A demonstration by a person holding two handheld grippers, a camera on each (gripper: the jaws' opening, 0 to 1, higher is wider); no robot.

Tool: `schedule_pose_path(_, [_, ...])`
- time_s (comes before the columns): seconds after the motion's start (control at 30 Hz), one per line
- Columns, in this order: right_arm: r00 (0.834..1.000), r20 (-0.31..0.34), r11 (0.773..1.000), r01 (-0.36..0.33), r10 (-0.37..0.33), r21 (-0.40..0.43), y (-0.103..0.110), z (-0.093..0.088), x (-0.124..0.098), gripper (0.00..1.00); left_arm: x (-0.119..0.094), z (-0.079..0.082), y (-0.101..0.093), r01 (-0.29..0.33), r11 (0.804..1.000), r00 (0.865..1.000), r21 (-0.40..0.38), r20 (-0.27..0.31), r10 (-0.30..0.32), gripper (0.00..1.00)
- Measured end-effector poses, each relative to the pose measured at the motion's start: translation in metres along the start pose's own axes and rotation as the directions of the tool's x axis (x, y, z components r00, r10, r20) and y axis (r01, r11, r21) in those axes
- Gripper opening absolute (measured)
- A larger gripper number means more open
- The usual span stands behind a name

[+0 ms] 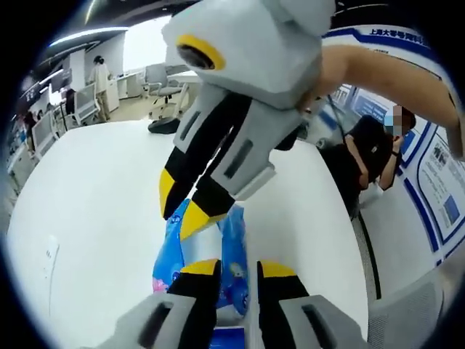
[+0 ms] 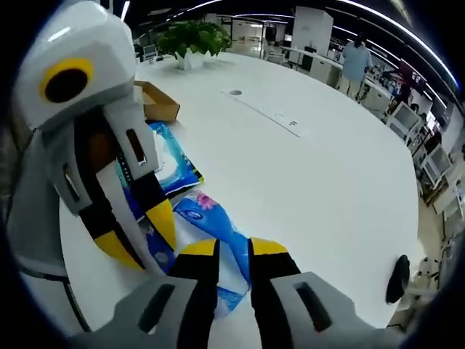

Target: Operate the shoe box by opening the lid, removing the specified soft item, and placing it in the target area until the item is outside and the box remains undamaged.

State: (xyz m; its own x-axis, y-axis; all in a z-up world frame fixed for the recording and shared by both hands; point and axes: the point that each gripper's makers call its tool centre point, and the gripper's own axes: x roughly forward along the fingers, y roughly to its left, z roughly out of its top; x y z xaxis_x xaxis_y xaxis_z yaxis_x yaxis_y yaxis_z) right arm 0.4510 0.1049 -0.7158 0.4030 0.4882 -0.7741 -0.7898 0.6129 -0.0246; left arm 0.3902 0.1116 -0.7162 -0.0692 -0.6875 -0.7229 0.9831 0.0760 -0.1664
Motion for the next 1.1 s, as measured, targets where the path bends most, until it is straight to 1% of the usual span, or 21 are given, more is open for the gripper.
schedule_pose_path(0.07, [1.000, 0.004, 1.000, 0.000, 0.000, 0.004, 0.002, 0.002, -0.005, 0.16, -0.005, 0.000, -0.001, -0.008, 1.000, 1.000, 0.000, -0.002, 0.008, 0.21])
schedule_pose_path(0.13, [1.000, 0.006, 1.000, 0.003, -0.003, 0.006, 0.005, 0.003, -0.008, 0.19, -0.011, 0.001, -0.003, -0.016, 1.000, 1.000, -0.008, 0.001, 0.016, 0.22])
schedule_pose_path(0.2, [1.000, 0.011, 1.000, 0.003, -0.003, 0.006, 0.008, 0.005, -0.013, 0.21, -0.016, 0.001, -0.007, -0.014, 1.000, 1.000, -0.012, 0.002, 0.014, 0.25])
schedule_pose_path(0.27, [1.000, 0.012, 1.000, 0.002, -0.002, 0.005, 0.013, 0.006, -0.016, 0.23, -0.023, 0.002, -0.010, -0.022, 1.000, 1.000, -0.007, 0.013, 0.022, 0.26])
schedule_pose_path(0.37, [1.000, 0.011, 1.000, 0.004, -0.004, 0.006, 0.019, 0.006, -0.021, 0.26, -0.034, 0.001, -0.013, -0.037, 0.999, 0.999, -0.028, 0.035, 0.038, 0.28])
schedule_pose_path(0.47, [1.000, 0.009, 1.000, 0.010, -0.010, 0.007, 0.023, 0.006, -0.026, 0.31, -0.044, -0.002, -0.016, -0.053, 0.998, 0.998, -0.042, 0.044, 0.055, 0.30])
schedule_pose_path(0.63, [1.000, 0.027, 1.000, 0.013, -0.013, -0.006, 0.037, 0.010, -0.035, 0.34, -0.067, -0.011, -0.026, -0.074, 0.995, 0.994, -0.067, 0.073, 0.079, 0.33])
schedule_pose_path(0.77, [0.999, 0.037, 1.000, 0.015, -0.015, -0.009, 0.049, 0.014, -0.041, 0.36, -0.085, -0.019, -0.032, -0.094, 0.989, 0.989, -0.111, 0.100, 0.106, 0.38])
schedule_pose_path(0.93, [0.998, 0.054, 1.000, 0.017, -0.016, -0.015, 0.064, 0.023, -0.050, 0.43, -0.106, -0.027, -0.042, -0.129, 0.985, 0.983, -0.114, 0.117, 0.142, 0.41])
schedule_pose_path(1.0, [0.998, 0.062, 1.000, 0.019, -0.018, -0.022, 0.070, 0.027, -0.054, 0.44, -0.116, -0.030, -0.045, -0.138, 0.982, 0.980, -0.126, 0.128, 0.154, 0.43])
schedule_pose_path(1.1, [0.997, 0.073, 1.000, 0.017, -0.015, -0.025, 0.079, 0.030, -0.058, 0.46, -0.130, -0.033, -0.048, -0.155, 0.977, 0.972, -0.150, 0.156, 0.178, 0.46])
